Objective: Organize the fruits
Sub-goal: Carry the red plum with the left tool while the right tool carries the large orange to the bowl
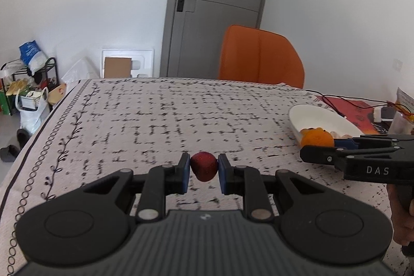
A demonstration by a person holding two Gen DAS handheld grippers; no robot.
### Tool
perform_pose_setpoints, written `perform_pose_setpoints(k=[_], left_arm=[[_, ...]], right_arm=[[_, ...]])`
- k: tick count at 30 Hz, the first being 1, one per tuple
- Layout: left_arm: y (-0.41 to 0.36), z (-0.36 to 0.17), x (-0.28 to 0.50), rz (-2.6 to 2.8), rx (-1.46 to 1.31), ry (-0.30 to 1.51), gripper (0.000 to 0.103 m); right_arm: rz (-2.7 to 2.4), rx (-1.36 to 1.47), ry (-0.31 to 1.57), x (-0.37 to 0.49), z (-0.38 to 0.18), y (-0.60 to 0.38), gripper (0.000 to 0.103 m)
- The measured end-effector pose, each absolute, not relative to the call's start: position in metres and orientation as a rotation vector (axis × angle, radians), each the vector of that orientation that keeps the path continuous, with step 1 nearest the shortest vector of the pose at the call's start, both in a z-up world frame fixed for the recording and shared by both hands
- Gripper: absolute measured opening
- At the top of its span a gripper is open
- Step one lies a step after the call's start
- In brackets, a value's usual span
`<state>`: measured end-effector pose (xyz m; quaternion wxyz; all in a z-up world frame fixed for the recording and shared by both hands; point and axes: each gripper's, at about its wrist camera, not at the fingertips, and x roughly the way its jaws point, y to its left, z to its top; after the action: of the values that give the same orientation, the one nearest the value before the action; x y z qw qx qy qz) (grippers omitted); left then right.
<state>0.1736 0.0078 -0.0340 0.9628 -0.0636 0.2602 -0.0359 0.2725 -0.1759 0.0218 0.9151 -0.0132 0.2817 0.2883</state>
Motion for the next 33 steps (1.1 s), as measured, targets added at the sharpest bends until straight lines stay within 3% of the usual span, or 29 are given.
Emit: perform_pose_setpoints(k=[33], left_arm=[[-0.105,-0.012,0.229,-0.278,0.011,0.512,0.021]], right_arm=[[0.32,0.051,0.533,0.3,0.024,-0.303,0.039]])
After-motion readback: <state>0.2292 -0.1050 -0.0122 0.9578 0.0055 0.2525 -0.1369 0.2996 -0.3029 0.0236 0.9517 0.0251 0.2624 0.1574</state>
